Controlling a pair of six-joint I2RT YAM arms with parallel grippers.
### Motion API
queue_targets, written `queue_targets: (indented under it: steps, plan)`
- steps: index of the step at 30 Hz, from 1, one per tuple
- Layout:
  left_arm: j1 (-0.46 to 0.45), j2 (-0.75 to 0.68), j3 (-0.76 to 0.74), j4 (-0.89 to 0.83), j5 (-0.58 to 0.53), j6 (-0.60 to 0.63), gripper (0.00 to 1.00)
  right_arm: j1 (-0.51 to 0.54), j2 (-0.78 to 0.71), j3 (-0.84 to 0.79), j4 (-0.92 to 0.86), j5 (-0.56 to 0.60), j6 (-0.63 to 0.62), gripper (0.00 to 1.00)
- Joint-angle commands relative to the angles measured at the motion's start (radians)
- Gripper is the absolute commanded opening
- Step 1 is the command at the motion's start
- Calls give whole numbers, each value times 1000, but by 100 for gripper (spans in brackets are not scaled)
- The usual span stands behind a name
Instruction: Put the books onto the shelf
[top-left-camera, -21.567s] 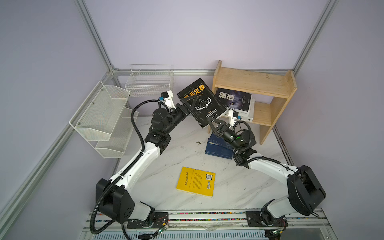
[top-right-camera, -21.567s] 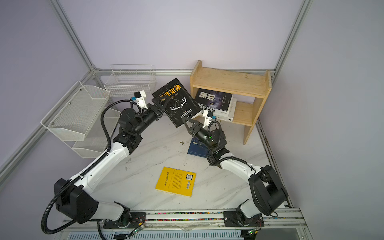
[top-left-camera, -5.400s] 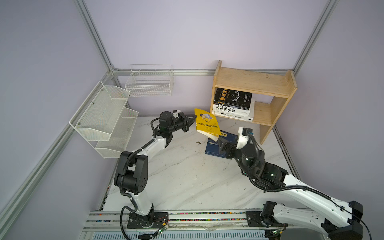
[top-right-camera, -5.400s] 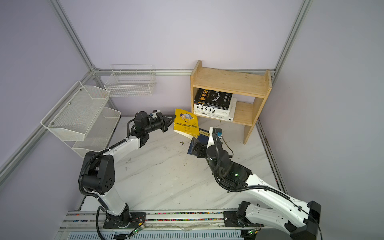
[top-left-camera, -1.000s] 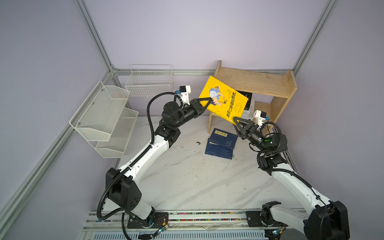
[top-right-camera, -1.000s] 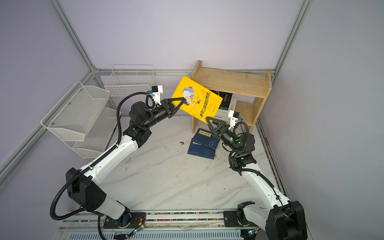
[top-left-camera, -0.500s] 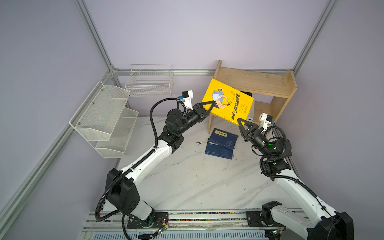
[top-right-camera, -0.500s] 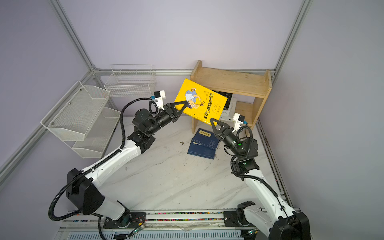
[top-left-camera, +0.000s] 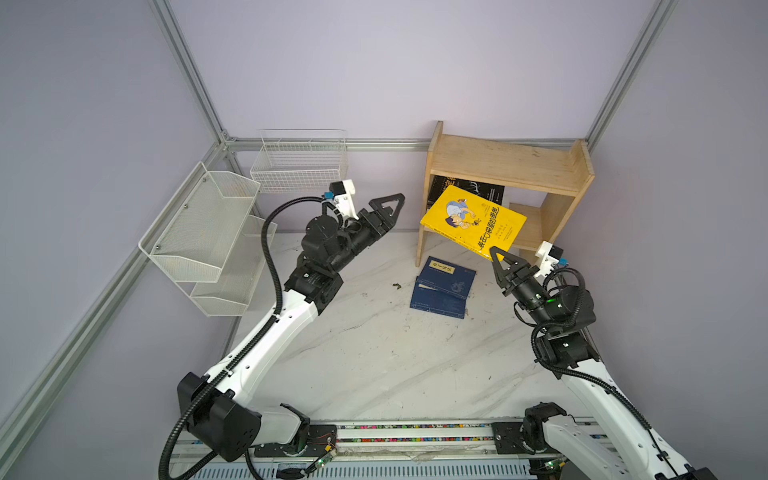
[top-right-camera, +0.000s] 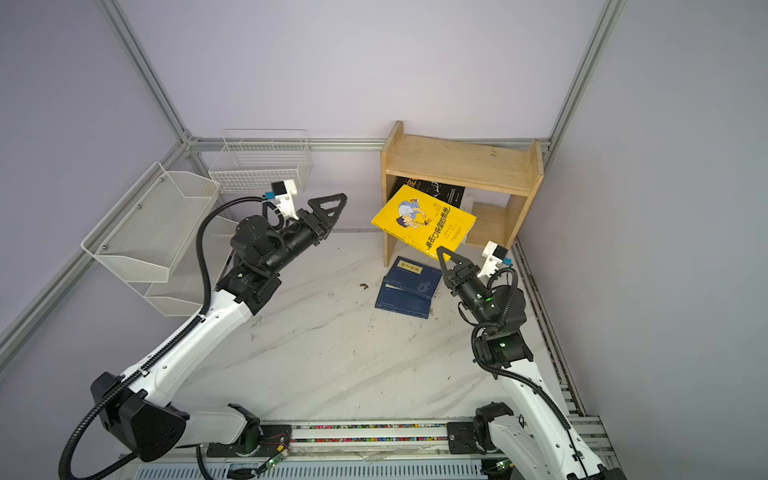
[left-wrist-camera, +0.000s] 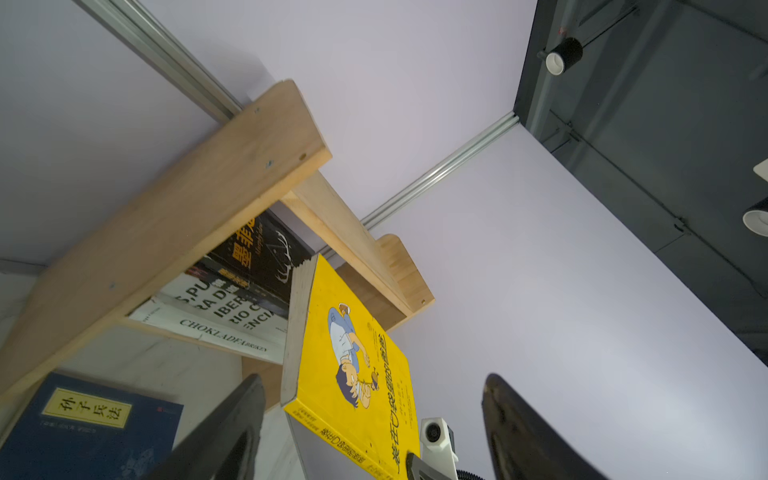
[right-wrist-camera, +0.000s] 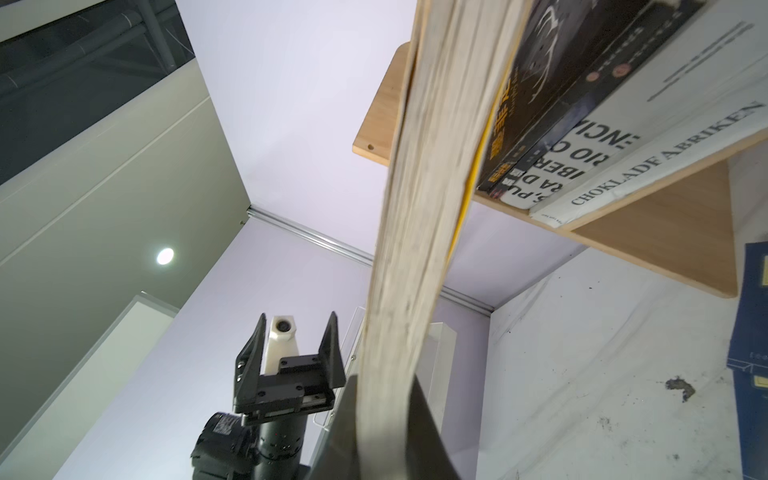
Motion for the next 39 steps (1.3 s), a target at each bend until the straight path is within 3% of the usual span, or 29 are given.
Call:
queue_targets:
  steps: [1,13,24,31,39]
  plan:
    - [57,-48,-69,-4,-5,0,81,-16,1,69,48,8,-39,5]
    - [132,-85,-119,0,46,-32,81,-115,157,203,19,-53,-156,5]
    - [132,52,26,-117,274,166,100,-210,375,376,18,-228,-282,4]
    - [132,162,114,-226,294,284,100,-221,510,486,33,-360,-340,5]
    - [131,247,164,-189,293,293,100,-235,585,541,36,-327,-367,4]
